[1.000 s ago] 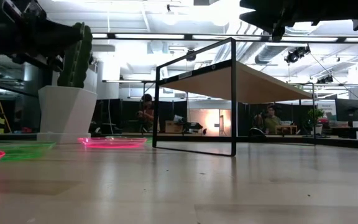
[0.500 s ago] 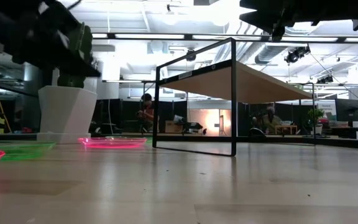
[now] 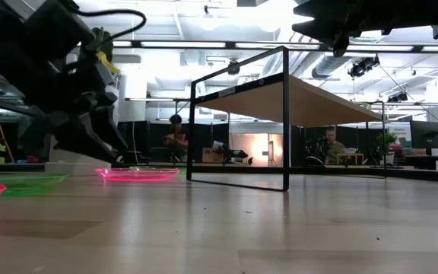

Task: Place and stack plates onto a shelf
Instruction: Put the top left pink plate on the shelf

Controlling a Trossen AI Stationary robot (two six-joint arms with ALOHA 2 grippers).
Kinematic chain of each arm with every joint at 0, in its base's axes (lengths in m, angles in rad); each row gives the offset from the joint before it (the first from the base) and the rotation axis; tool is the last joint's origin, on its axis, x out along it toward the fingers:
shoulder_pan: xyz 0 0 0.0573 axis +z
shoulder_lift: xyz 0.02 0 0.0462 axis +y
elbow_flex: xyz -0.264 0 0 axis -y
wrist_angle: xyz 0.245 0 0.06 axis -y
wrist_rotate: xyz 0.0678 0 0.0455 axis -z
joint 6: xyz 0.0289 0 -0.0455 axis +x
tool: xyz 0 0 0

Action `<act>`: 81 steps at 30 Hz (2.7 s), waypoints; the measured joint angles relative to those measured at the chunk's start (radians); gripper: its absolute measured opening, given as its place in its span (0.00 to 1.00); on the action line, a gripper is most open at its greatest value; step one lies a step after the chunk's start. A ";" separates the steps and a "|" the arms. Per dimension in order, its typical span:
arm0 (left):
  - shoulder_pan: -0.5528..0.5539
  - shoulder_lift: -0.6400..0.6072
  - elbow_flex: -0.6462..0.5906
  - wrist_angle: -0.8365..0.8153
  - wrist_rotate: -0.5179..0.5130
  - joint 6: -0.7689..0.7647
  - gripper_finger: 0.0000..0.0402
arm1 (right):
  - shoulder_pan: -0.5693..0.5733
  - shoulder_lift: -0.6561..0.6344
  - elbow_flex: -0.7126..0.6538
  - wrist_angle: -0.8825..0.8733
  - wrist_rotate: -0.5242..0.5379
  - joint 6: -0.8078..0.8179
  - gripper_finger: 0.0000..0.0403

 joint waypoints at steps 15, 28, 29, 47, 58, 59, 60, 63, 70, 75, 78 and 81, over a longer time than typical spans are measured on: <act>0.055 0.211 0.003 0.140 -0.084 0.005 0.49 | -0.002 0.000 0.000 0.000 0.000 0.000 0.44; 0.109 0.251 0.002 0.163 -0.077 -0.011 0.25 | -0.002 0.000 0.000 0.000 0.000 0.005 0.44; 0.109 0.252 0.002 0.161 -0.078 -0.011 0.20 | -0.002 0.000 0.000 0.000 0.000 0.010 0.44; 0.044 0.112 0.092 -0.013 -0.076 -0.049 0.00 | -0.002 0.000 0.000 0.000 0.000 0.022 0.44; -0.046 -0.011 0.236 -0.349 -0.227 -0.159 0.00 | -0.002 0.000 0.000 -0.003 0.000 0.022 0.44; -0.052 -0.019 0.250 -0.382 -0.267 -0.166 0.00 | -0.002 0.000 0.000 -0.003 0.000 0.023 0.44; -0.057 -0.025 0.267 -0.415 -0.310 -0.167 0.00 | -0.002 0.000 0.000 -0.003 0.000 0.022 0.44; -0.063 -0.032 0.334 -0.493 -0.449 -0.160 0.00 | -0.002 0.000 0.000 -0.002 0.000 0.021 0.44; -0.025 -0.016 0.530 -0.405 -0.528 0.166 0.00 | -0.002 0.000 0.000 0.007 0.000 0.015 0.44; 0.017 0.038 0.642 -0.279 -0.451 0.379 0.00 | -0.002 -0.001 0.000 0.007 0.001 0.015 0.44; 0.042 0.094 0.695 -0.262 -0.380 0.419 0.00 | -0.002 -0.001 -0.001 0.027 0.029 0.011 0.44; 0.055 0.168 0.726 -0.263 -0.292 0.411 0.00 | -0.002 -0.005 -0.002 0.094 0.080 0.007 0.44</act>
